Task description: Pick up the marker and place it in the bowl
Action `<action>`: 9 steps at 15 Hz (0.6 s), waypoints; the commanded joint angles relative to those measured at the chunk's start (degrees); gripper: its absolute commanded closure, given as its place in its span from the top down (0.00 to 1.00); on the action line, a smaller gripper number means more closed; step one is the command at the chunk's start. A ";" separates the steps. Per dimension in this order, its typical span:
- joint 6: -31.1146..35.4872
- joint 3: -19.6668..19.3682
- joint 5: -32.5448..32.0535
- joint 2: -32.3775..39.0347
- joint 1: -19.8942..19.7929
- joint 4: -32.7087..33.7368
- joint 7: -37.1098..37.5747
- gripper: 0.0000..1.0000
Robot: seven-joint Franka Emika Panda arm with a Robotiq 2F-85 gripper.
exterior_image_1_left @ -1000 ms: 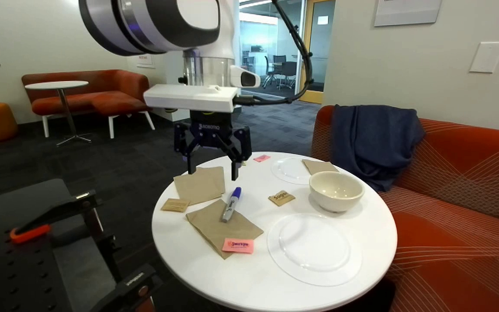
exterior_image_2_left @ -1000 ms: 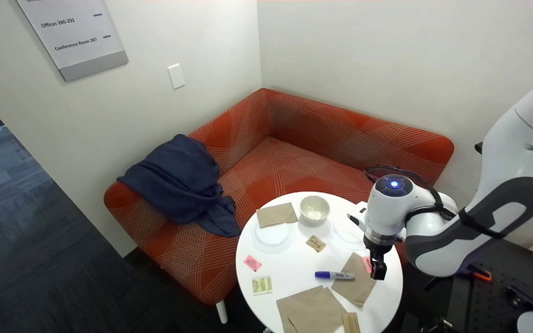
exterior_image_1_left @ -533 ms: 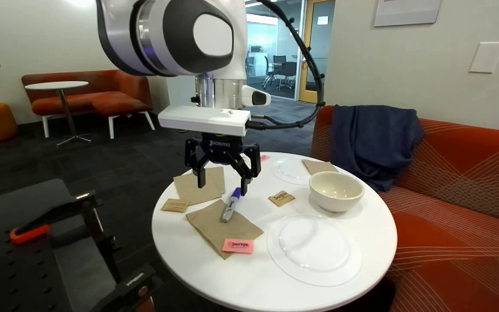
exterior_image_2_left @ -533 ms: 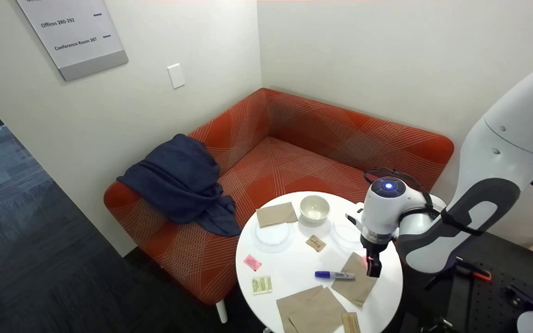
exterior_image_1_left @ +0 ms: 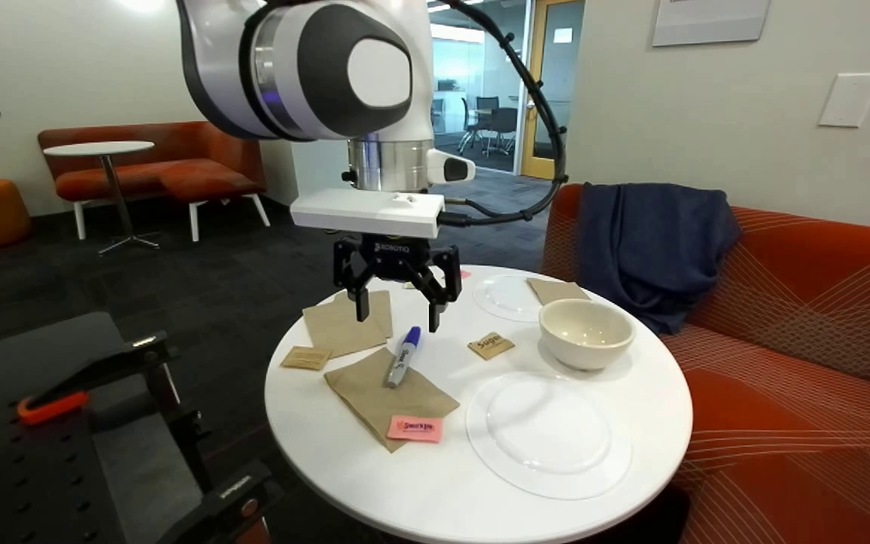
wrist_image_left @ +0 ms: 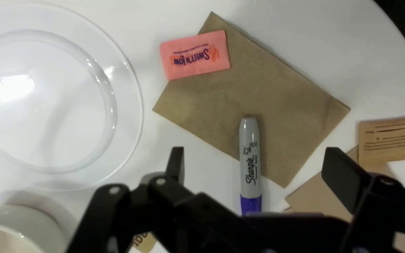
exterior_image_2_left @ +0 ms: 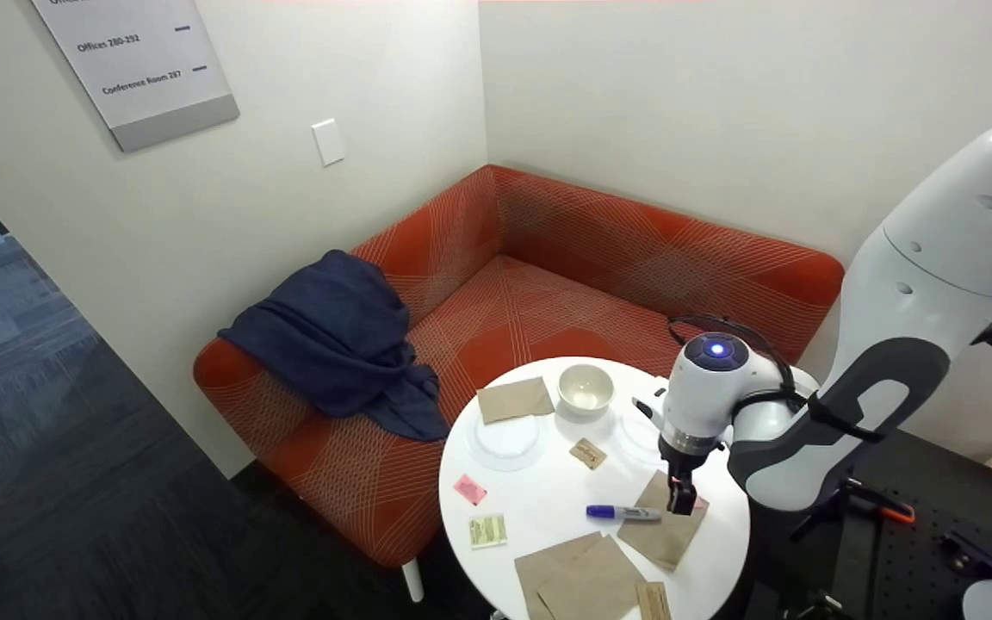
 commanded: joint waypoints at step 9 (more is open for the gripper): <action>0.30 -5.76 -2.20 7.37 10.73 8.28 10.78 1.00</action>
